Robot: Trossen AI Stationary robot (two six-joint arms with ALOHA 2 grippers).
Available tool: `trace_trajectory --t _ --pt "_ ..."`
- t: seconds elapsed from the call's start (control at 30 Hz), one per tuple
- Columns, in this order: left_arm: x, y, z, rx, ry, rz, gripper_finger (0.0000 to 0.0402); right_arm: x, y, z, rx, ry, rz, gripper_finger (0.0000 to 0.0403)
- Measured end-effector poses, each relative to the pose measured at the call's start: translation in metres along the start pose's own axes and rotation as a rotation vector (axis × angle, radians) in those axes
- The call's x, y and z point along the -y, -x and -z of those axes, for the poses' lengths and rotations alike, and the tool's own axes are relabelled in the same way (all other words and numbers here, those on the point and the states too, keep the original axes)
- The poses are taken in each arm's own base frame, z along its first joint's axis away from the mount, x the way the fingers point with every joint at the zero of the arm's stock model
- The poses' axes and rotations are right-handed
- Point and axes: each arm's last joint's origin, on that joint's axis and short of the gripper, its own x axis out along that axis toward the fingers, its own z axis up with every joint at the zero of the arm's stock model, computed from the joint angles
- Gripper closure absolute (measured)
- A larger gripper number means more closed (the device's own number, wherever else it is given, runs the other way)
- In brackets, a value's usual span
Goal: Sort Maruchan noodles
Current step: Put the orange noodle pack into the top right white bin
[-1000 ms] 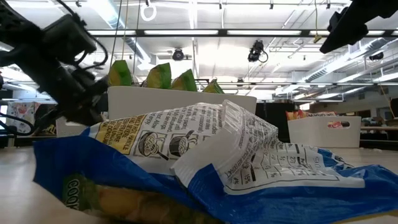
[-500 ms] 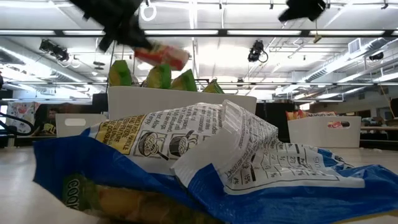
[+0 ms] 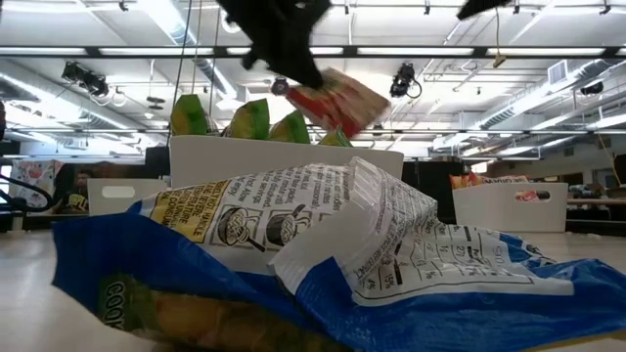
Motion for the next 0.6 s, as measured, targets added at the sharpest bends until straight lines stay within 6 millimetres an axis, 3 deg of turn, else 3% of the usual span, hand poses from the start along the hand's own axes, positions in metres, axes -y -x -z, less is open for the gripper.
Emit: trace_trajectory --t 0.17,0.37,0.6 --pt "0.047 -0.026 0.005 -0.034 -0.19 0.043 0.04 -0.006 0.0 0.011 -0.057 0.059 -0.003 0.0164" --pt "0.098 -0.037 0.007 0.017 -0.565 0.1 0.0398 -0.02 -0.012 0.009 0.06 0.127 -0.058 0.0164" --pt "0.124 -0.042 0.004 0.088 -0.847 -0.091 0.0396 -0.007 -0.033 0.007 0.11 0.081 0.018 0.0164"
